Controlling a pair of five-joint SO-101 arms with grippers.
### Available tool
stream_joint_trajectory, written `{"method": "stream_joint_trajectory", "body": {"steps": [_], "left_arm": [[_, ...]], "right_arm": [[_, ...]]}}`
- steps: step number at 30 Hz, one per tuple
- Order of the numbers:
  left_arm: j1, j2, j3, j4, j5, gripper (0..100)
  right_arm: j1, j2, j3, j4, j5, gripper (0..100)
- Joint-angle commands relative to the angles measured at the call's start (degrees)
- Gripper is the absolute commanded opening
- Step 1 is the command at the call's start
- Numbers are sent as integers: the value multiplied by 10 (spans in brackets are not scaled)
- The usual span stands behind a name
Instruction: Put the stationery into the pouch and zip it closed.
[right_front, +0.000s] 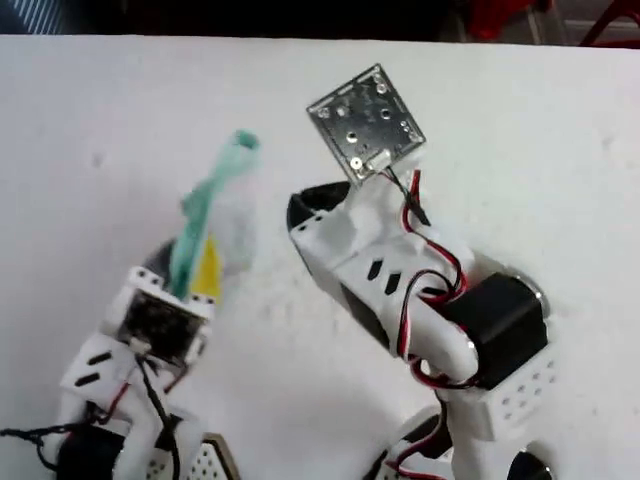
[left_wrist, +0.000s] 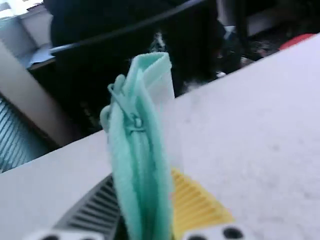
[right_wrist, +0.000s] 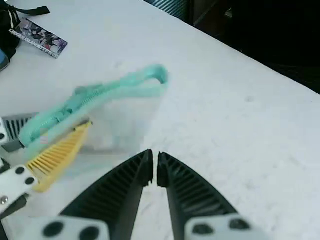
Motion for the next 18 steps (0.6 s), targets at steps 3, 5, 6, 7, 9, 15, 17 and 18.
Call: {"method": "stream_joint_trajectory", "body": {"steps": [3,5,6,7,9,15,17,18], "left_arm": [[-89,-5,-19,-93,-59,20],[-81,-5,-11,-95,-96,20],[-68,-5,3,-93,-113,20],[-52,-5,22,-92,-131,20],[-23,-5,84,-92,-169,20],[23,-5,201,-90,-243,20],[29,-5,207,-76,-251,20],[34,-5,207,-62,-255,20]], "right_arm": [[10,-13,-20,-13,7,25],[10,-13,-20,-13,7,25],[10,-13,-20,-14,7,25],[10,-13,-20,-15,7,25],[11,-13,-20,-20,12,25],[8,26,-20,-26,136,25],[8,66,-20,-24,152,29],[7,90,-22,-24,159,42]]}}
